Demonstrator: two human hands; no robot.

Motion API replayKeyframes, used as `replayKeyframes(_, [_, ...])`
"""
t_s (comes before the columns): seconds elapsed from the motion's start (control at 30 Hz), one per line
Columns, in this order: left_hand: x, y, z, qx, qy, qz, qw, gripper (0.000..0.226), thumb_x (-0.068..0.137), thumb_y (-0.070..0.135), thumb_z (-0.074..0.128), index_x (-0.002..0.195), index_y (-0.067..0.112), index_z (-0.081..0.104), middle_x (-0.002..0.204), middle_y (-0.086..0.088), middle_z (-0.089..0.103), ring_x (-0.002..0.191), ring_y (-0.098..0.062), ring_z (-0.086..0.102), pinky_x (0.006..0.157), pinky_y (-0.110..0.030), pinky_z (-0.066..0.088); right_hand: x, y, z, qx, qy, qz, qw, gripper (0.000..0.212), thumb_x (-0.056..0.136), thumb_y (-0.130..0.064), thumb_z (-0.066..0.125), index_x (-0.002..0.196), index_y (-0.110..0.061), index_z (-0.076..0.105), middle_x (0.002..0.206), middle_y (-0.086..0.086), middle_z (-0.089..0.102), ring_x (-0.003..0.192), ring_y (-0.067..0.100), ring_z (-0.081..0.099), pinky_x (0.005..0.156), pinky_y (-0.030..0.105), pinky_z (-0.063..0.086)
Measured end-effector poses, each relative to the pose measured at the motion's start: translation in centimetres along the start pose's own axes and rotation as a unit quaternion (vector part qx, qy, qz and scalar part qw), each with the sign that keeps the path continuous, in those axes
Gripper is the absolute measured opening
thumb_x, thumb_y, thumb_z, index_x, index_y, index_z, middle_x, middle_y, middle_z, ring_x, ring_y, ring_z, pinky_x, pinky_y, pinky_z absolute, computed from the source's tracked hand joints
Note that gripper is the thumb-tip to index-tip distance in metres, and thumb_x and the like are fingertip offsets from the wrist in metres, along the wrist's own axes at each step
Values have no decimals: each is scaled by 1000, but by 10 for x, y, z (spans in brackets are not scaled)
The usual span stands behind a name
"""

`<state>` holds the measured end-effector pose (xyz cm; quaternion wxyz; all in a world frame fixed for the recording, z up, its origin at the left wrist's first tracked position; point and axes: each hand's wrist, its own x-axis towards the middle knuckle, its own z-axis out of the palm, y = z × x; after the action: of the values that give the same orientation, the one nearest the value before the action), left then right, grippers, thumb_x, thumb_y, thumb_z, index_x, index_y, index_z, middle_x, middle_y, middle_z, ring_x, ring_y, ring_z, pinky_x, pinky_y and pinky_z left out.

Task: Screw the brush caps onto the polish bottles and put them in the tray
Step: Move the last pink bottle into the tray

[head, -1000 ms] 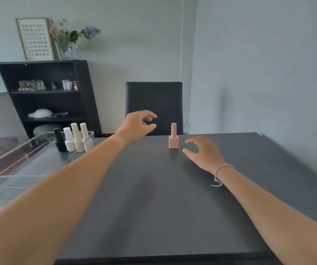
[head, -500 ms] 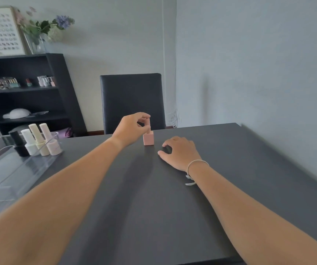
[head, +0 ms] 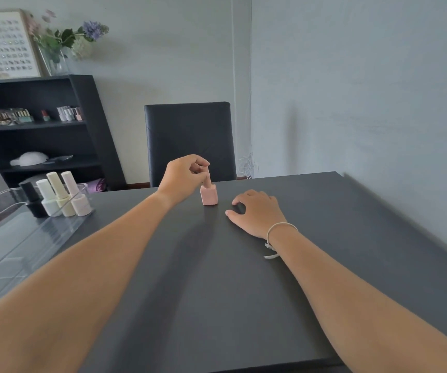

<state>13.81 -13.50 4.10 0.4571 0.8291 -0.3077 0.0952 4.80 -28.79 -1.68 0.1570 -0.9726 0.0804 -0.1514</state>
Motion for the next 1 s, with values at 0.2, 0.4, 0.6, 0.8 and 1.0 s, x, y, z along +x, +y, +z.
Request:
replayKeyframes(0.2, [-10, -2, -43, -16, 19, -14, 1000, 21, 80, 6, 53, 91, 20, 62, 63, 11, 69, 76, -5, 59, 75, -24, 54, -3, -2, -1, 2, 7, -4, 1000, 34, 87, -47, 47, 111, -25, 58, 119, -1, 56, 112, 22, 48, 98, 38, 31])
replayKeyframes(0.4, [-20, -9, -117, 20, 68, -10, 997, 18, 82, 8, 60, 93, 22, 64, 80, 6, 65, 73, -11, 62, 64, -16, 54, -2, -28, 2, 51, 11, -39, 998, 33, 88, -41, 51, 115, -24, 56, 127, -3, 54, 118, 20, 46, 101, 36, 33])
replayKeyframes(0.6, [-42, -25, -193, 53, 118, -15, 992, 19, 81, 8, 63, 96, 20, 64, 80, 7, 65, 71, -7, 63, 56, -9, 50, 5, -113, 26, 169, -14, -158, 973, 33, 87, -39, 54, 117, -27, 55, 130, -10, 51, 123, 10, 42, 102, 27, 33])
replayKeyframes(0.8, [-71, -49, -258, 94, 167, -43, 981, 19, 82, 11, 63, 97, 22, 65, 83, 7, 65, 73, -9, 64, 53, -10, 49, 5, -208, 47, 220, -27, -287, 932, 40, 88, -42, 53, 124, -25, 51, 135, -7, 48, 124, 9, 42, 100, 20, 28])
replayKeyframes(1.0, [-87, -78, -291, 155, 186, -62, 968, 17, 83, 12, 64, 98, 19, 65, 88, 0, 65, 78, -12, 62, 60, -15, 49, 4, -257, 64, 229, -44, -354, 906, 44, 89, -46, 49, 127, -23, 49, 140, -2, 45, 130, 12, 37, 104, 26, 26])
